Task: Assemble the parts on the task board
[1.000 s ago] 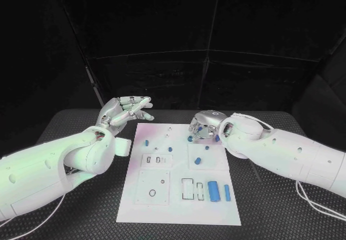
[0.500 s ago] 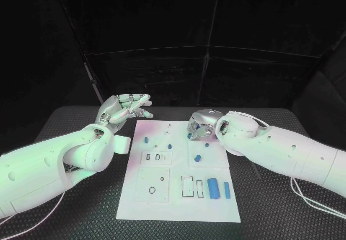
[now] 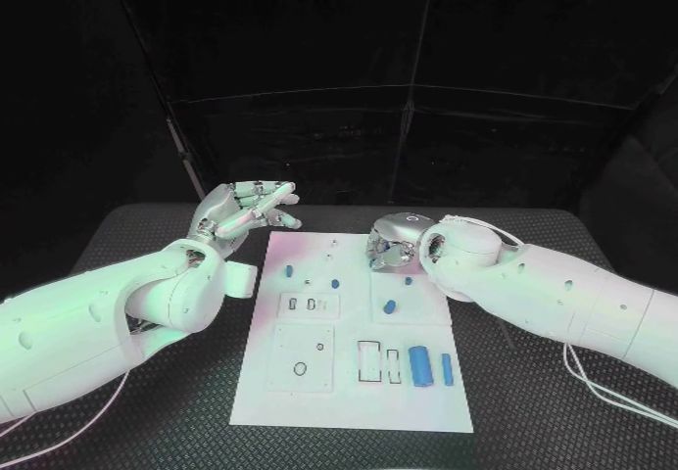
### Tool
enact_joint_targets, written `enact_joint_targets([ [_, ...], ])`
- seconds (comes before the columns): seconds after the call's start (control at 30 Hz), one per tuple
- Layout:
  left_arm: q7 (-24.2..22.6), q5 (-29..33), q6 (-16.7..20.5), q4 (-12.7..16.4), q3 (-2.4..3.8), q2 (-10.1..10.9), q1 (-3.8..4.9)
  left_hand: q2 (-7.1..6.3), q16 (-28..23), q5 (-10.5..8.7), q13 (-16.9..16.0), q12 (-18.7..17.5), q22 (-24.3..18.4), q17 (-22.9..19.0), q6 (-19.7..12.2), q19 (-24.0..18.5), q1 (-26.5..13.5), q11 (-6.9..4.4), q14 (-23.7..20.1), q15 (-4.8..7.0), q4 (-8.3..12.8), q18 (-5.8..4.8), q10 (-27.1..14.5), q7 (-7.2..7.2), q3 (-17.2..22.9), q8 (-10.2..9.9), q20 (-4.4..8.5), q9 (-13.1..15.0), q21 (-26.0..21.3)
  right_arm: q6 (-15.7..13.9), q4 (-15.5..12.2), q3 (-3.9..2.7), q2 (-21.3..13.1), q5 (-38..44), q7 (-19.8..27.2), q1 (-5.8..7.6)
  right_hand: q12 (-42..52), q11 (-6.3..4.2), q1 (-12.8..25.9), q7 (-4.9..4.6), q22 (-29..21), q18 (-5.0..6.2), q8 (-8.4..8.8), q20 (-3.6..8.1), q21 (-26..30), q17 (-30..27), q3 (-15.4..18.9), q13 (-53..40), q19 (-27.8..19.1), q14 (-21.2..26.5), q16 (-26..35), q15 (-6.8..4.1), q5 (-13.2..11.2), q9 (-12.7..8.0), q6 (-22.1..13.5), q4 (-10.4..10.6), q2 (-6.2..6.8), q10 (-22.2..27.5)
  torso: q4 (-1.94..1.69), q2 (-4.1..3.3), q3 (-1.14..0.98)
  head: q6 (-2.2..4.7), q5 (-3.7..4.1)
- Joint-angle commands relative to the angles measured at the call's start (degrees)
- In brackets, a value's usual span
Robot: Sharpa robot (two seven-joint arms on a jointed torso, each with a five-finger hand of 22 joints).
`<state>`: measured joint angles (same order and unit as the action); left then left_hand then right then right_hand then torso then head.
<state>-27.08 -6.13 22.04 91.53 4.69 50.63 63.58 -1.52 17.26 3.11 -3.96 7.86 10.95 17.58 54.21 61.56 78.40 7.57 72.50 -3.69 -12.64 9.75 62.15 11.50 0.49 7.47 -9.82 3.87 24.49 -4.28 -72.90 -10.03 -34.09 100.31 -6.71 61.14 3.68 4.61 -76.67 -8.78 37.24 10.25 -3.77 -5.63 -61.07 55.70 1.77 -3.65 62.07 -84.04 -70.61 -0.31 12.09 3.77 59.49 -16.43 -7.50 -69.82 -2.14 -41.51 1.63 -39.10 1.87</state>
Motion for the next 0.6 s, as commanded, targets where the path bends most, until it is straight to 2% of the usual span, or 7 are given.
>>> enact_joint_targets([
  [0.03,-0.16,0.03,-1.26,0.05,0.06,-0.03,0.08,0.69,-0.32,0.00,0.04,-0.44,0.04,0.41,0.11,0.31,0.35,0.48,0.01,-0.28,0.59,0.65,0.17,0.35,0.11,-0.34,-0.15,-0.09,0.39,1.35,0.28,-0.01,0.27,0.65,0.06,0.13,-0.10,-0.06,-0.06,0.06,0.26,-0.81,-0.24,-0.05,-0.32,0.29,-0.49,-0.04,0.42,-2.06,-0.35,0.09,-0.35,0.07,0.56,-0.13,-0.75,-0.36,0.01,-0.08,-0.01,-0.12,-0.07],
  [0.13,-0.20,0.03,-1.46,0.04,0.06,-0.05,0.08,0.79,-0.37,0.00,0.03,-0.54,0.04,0.54,0.14,0.30,0.50,0.48,0.00,-0.28,0.69,0.65,0.19,0.36,0.20,-0.41,-0.15,-0.09,0.39,1.58,0.50,0.11,0.31,0.86,-0.04,0.13,-0.11,-0.05,-0.11,0.04,0.55,-0.84,-0.22,-0.07,-0.60,0.51,-0.79,-0.03,0.42,-2.02,-0.64,0.11,-0.45,0.06,0.71,-0.15,-0.74,-0.36,-0.10,-0.08,0.02,-0.21,-0.02],
  [0.33,-0.22,0.03,-1.68,0.00,0.07,-0.02,0.08,0.81,-0.39,0.00,0.03,-0.57,0.04,0.58,0.14,0.29,0.54,0.49,-0.02,-0.29,0.71,0.65,0.19,0.36,0.22,-0.44,-0.15,-0.09,0.39,1.94,0.91,0.35,0.45,1.24,-0.16,0.13,-0.11,-0.04,-0.61,0.04,1.02,-0.86,-0.14,-0.09,-1.15,0.82,-1.70,-0.03,0.27,-1.87,-1.16,0.12,-0.61,0.03,0.94,-0.24,-0.60,-0.36,-0.07,-0.10,-0.03,-0.47,-0.11],
  [0.6,-0.13,0.03,-1.74,-0.09,0.07,0.18,0.08,0.80,-0.44,-0.02,0.04,-0.63,0.03,0.64,0.13,0.27,0.55,0.50,-0.06,-0.30,0.73,0.65,0.17,0.37,0.22,-0.49,-0.16,-0.09,0.39,1.17,1.06,0.41,0.65,1.64,0.34,0.12,-0.03,-0.11,-3.38,0.05,2.31,-0.93,-0.20,0.04,-2.60,1.40,-5.63,-0.09,-0.09,-1.58,-2.13,0.01,-1.99,0.06,1.94,-0.30,-0.68,-1.03,-0.14,-0.08,0.04,-0.69,0.16],
])
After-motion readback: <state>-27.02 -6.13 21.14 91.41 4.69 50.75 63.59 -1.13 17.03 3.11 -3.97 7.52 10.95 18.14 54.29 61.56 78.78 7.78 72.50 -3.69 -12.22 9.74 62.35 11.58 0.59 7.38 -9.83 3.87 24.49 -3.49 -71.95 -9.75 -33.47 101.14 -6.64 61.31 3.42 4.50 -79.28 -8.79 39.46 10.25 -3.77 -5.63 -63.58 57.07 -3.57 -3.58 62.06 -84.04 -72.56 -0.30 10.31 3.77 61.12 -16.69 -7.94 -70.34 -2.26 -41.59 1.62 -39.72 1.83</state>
